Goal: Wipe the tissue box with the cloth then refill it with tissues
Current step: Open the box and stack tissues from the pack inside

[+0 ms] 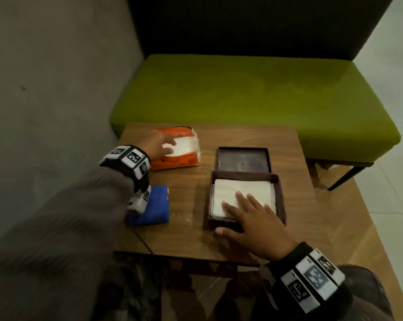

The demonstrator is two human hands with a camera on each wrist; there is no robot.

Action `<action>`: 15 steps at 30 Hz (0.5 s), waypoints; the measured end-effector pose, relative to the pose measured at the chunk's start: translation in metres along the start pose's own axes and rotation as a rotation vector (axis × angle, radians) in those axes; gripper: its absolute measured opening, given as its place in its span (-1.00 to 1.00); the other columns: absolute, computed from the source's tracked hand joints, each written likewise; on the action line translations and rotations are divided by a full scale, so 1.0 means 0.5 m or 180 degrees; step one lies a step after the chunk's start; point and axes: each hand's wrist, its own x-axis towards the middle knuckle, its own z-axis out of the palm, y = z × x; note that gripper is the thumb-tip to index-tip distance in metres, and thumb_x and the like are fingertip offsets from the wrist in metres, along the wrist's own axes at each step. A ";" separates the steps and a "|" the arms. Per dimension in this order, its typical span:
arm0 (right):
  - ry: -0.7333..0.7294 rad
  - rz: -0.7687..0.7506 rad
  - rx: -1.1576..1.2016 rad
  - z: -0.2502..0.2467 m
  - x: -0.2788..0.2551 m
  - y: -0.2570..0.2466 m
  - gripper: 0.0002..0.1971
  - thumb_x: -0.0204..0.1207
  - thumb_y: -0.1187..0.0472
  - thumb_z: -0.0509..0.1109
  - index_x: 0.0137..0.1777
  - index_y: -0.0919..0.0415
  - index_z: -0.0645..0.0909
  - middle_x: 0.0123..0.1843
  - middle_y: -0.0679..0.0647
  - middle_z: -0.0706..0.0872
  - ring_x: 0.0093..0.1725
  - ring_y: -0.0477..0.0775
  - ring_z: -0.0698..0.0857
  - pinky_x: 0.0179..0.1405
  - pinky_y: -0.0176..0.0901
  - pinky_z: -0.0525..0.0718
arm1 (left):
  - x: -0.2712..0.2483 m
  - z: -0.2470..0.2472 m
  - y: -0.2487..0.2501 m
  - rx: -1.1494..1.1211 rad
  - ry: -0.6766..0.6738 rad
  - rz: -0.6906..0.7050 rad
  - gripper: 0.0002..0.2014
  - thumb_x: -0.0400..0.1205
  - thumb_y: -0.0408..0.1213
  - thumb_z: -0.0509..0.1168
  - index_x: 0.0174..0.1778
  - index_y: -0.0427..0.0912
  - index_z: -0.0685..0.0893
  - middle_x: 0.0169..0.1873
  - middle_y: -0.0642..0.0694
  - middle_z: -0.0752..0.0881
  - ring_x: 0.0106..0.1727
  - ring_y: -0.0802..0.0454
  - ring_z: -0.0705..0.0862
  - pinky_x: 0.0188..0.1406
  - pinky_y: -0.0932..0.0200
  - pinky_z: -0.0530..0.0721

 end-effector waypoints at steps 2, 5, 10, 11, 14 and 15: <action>0.0199 -0.0011 0.0072 0.004 -0.005 -0.005 0.12 0.01 -0.63 -0.50 0.67 -0.28 -0.06 0.75 -0.01 -0.18 0.72 0.09 -0.16 0.66 0.18 -0.03 | 0.028 0.008 0.002 0.0335 -0.0261 0.0015 -0.54 0.54 -0.24 0.43 0.38 -0.17 0.58 0.38 -0.12 0.59 0.39 -0.10 0.51 0.29 0.17 0.39; 0.0365 -0.0035 0.0118 0.010 -0.010 -0.008 0.23 -0.14 -0.67 -0.69 0.66 -0.32 -0.12 0.75 -0.07 -0.17 0.72 0.01 -0.15 0.67 0.11 -0.02 | 0.058 0.029 0.001 0.0732 -0.0771 -0.0016 -0.37 0.49 -0.23 0.48 0.47 -0.20 0.45 0.44 -0.15 0.51 0.42 -0.12 0.48 0.34 0.12 0.40; 0.0430 -0.0029 0.0021 0.027 -0.007 -0.004 0.24 -0.11 -0.64 -0.76 0.66 -0.28 -0.12 0.75 -0.07 -0.10 0.72 -0.02 -0.06 0.68 0.07 0.06 | 0.079 0.049 -0.003 0.1173 -0.0918 0.0080 -0.41 0.46 -0.25 0.50 0.40 -0.22 0.48 0.34 -0.19 0.57 0.33 -0.15 0.53 0.28 0.00 0.54; 0.0432 -0.0028 0.0001 0.030 -0.006 -0.002 0.24 -0.10 -0.63 -0.76 0.67 -0.27 -0.11 0.75 -0.07 -0.09 0.72 -0.02 -0.05 0.68 0.06 0.07 | 0.081 0.051 -0.004 0.1236 -0.0872 0.0133 -0.41 0.45 -0.26 0.50 0.38 -0.22 0.48 0.33 -0.19 0.57 0.32 -0.16 0.54 0.25 0.02 0.55; 0.0465 -0.0011 -0.0007 0.035 -0.005 0.000 0.24 -0.10 -0.62 -0.78 0.67 -0.26 -0.10 0.75 -0.09 -0.06 0.71 -0.04 -0.02 0.67 0.02 0.09 | 0.088 0.062 0.000 0.1441 -0.0719 0.0285 -0.53 0.52 -0.30 0.41 0.33 -0.22 0.48 0.29 -0.19 0.59 0.26 -0.17 0.59 0.14 0.06 0.55; 0.0467 -0.0003 0.0011 0.036 -0.005 0.000 0.24 -0.10 -0.62 -0.78 0.67 -0.26 -0.10 0.74 -0.10 -0.06 0.71 -0.05 -0.02 0.67 0.01 0.07 | 0.091 0.064 0.002 0.1480 -0.0682 0.0340 -0.60 0.55 -0.32 0.36 0.31 -0.22 0.50 0.29 -0.20 0.60 0.25 -0.17 0.60 0.13 0.07 0.55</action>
